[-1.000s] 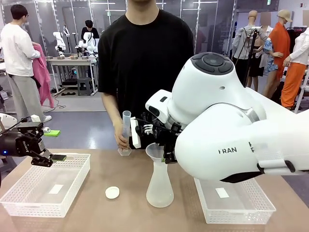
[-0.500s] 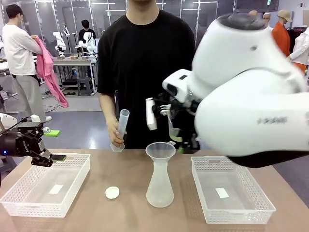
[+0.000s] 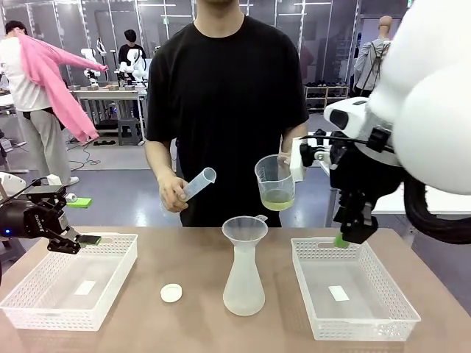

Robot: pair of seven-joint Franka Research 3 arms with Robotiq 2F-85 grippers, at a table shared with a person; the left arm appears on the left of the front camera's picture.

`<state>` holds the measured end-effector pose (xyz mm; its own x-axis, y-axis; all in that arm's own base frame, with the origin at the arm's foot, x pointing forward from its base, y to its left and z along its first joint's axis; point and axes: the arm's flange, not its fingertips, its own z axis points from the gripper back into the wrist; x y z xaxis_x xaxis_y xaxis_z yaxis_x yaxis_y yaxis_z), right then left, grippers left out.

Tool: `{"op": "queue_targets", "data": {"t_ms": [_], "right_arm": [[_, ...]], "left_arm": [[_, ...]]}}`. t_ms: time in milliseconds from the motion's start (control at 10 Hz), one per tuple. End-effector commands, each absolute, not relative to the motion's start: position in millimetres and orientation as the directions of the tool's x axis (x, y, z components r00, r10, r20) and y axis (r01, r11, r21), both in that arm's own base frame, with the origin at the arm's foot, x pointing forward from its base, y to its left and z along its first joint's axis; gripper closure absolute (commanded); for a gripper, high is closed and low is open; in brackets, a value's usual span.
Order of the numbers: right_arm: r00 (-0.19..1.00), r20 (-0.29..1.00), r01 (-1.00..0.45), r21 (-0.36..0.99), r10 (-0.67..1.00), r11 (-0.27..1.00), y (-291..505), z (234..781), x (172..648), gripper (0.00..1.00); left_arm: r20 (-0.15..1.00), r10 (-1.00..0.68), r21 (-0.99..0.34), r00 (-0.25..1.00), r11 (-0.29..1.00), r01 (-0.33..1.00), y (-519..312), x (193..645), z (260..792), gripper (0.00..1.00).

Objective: Prepare the solutions needed for the experiment.
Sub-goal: Once the solution is in the Big flask , pick up the Plastic Funnel and place it back into the right Organizing basket.

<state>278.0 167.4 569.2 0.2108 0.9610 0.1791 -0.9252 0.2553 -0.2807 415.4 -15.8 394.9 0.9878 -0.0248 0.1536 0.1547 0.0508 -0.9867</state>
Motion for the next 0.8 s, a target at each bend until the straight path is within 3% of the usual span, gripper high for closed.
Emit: {"op": "queue_targets", "data": {"t_ms": [0,100,500,600,700], "right_arm": [[0.157,0.179,-0.907,-0.363,0.971,0.214,176,570,264,0.46],[0.211,0.179,-0.925,-0.281,0.961,0.255,167,569,278,0.46],[0.202,0.180,-0.924,-0.291,0.963,0.248,167,571,274,0.46],[0.427,0.244,-0.859,-0.191,0.871,0.475,160,564,292,0.46],[0.569,0.334,-0.783,-0.059,0.751,0.619,143,553,298,0.46]], "left_arm": [[0.149,-0.026,-0.987,0.989,0.050,0.150,-16,415,397,0.00],[0.149,-0.026,-0.987,0.989,0.050,0.150,-16,415,397,0.00],[0.149,-0.026,-0.987,0.989,0.050,0.150,-16,415,397,0.00],[0.149,-0.026,-0.987,0.989,0.050,0.150,-16,415,397,0.00],[0.149,-0.026,-0.987,0.989,0.050,0.150,-16,415,397,0.00]]}}
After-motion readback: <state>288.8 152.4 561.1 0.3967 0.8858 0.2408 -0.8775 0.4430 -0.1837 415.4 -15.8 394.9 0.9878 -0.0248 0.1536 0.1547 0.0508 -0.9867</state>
